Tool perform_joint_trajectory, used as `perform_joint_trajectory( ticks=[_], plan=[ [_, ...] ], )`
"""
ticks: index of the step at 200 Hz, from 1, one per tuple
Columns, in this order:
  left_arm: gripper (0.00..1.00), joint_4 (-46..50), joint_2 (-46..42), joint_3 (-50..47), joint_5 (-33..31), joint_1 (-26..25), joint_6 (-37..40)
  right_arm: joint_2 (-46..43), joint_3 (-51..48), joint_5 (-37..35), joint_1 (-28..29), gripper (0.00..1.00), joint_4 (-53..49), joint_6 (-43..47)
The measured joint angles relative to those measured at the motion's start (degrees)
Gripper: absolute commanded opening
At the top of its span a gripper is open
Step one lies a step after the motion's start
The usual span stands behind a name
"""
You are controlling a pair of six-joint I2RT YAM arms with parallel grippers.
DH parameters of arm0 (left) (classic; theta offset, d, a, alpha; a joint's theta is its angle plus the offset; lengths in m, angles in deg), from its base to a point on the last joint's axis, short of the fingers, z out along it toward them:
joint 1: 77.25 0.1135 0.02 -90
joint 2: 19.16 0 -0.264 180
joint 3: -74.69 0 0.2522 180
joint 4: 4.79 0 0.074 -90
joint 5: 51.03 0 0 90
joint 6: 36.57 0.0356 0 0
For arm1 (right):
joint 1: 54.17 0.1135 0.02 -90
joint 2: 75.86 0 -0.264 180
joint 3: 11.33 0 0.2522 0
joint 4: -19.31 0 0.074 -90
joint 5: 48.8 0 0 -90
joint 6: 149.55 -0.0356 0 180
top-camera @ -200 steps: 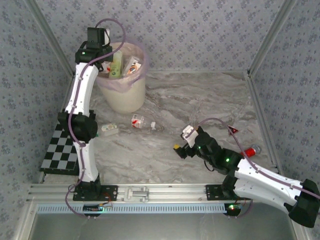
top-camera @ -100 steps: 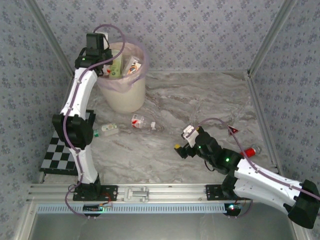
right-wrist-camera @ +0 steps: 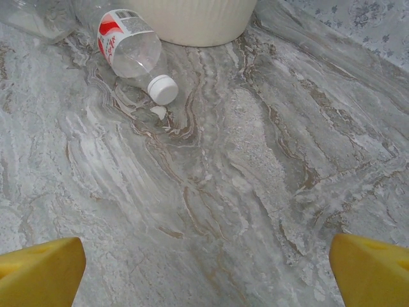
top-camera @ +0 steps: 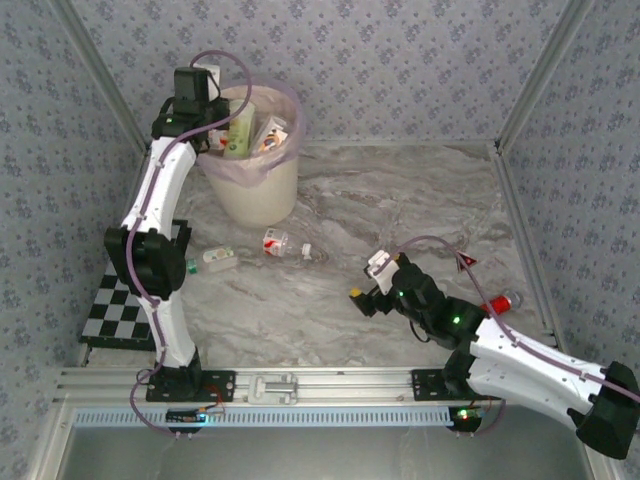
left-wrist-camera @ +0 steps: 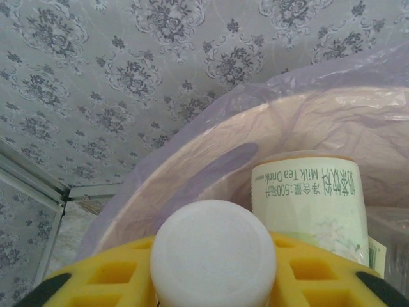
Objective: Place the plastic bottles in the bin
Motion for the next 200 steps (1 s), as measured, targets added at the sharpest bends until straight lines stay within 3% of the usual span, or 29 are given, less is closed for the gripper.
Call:
perform_joint_trajectory(
  ticks=[20,34,75,116,130,149,200],
  plan=[
    [0.57,6.1,0.0,2.9,0.0,-0.6,1.1,0.0,0.0,0.0,-0.1,1.0,0.0,0.0],
    [0.69,11.6,0.1,6.2,0.4,-1.1,1.3,0.0,0.0,0.2,-0.1,1.0,0.0,0.0],
    [0.9,25.0,1.1,18.9,2.2,-3.2,1.7,0.8,0.0,1.1,-0.3,1.0,0.8,-0.1],
    [0.96,28.5,-0.7,20.9,2.6,-4.3,1.7,1.2,0.0,1.5,-0.4,1.0,0.9,0.0],
    [0.96,28.4,-2.8,18.0,1.9,-4.3,1.0,1.2,0.0,1.5,-0.5,1.0,0.9,0.0],
    [0.96,26.3,-9.9,7.2,-0.4,-4.5,-1.2,1.2,0.0,1.5,-0.7,1.0,0.9,0.0],
    [0.96,14.9,-42.2,-27.1,-1.2,-1.4,-13.2,4.3,0.0,2.7,-3.1,1.0,2.0,0.0]
  ],
)
